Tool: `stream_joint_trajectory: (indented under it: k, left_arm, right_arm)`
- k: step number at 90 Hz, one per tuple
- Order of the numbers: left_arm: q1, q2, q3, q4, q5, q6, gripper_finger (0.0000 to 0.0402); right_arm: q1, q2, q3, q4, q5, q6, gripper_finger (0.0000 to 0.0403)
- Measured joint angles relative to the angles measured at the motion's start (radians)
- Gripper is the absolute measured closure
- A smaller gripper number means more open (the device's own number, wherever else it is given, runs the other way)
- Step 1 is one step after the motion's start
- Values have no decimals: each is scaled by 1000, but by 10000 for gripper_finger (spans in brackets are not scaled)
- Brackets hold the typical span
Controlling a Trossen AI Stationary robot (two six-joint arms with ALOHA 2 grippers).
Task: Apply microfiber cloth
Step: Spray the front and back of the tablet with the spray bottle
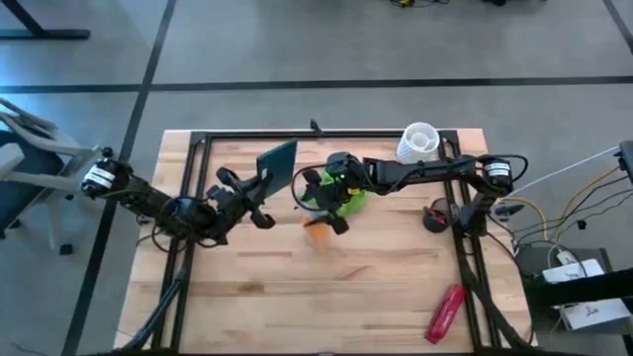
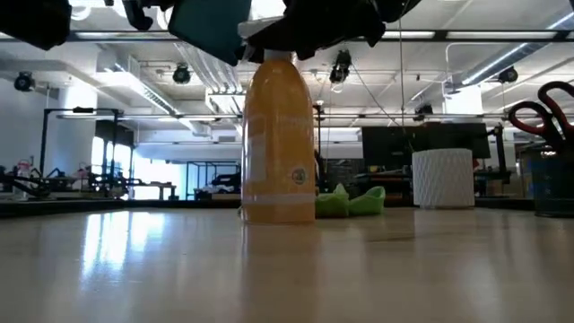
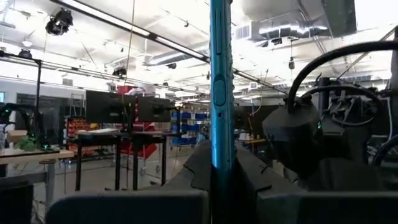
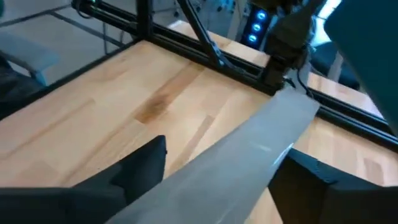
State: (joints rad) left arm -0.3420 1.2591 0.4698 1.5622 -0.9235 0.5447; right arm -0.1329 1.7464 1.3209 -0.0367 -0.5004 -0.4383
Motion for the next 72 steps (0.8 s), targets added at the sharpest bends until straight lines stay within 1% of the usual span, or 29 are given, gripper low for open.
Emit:
stream_joint_trajectory:
  k: [22,27,37,43,51,62,72]
  left_arm:
    - [-2,0,0,-18,-5,-30,394]
    - [-2,0,0,-18,-10,-30,394]
    - [-2,0,0,-18,-12,-30,394]
    - [-2,0,0,-18,-12,-28,394]
    - [-2,0,0,-19,-20,-20,394]
    - [-2,0,0,-18,-38,-19,394]
    - [-2,0,0,-17,-38,-19,394]
  right_arm:
    - [0,-5,0,-18,18,13,254]
    - [0,-10,0,-31,60,28,268]
    - [1,-40,1,-104,189,34,288]
    - [0,-65,2,-160,238,29,291]
    - [-1,-98,2,-237,274,43,288]
    - [2,-149,-5,-342,382,84,276]
    - [1,-187,-15,-390,407,145,287]
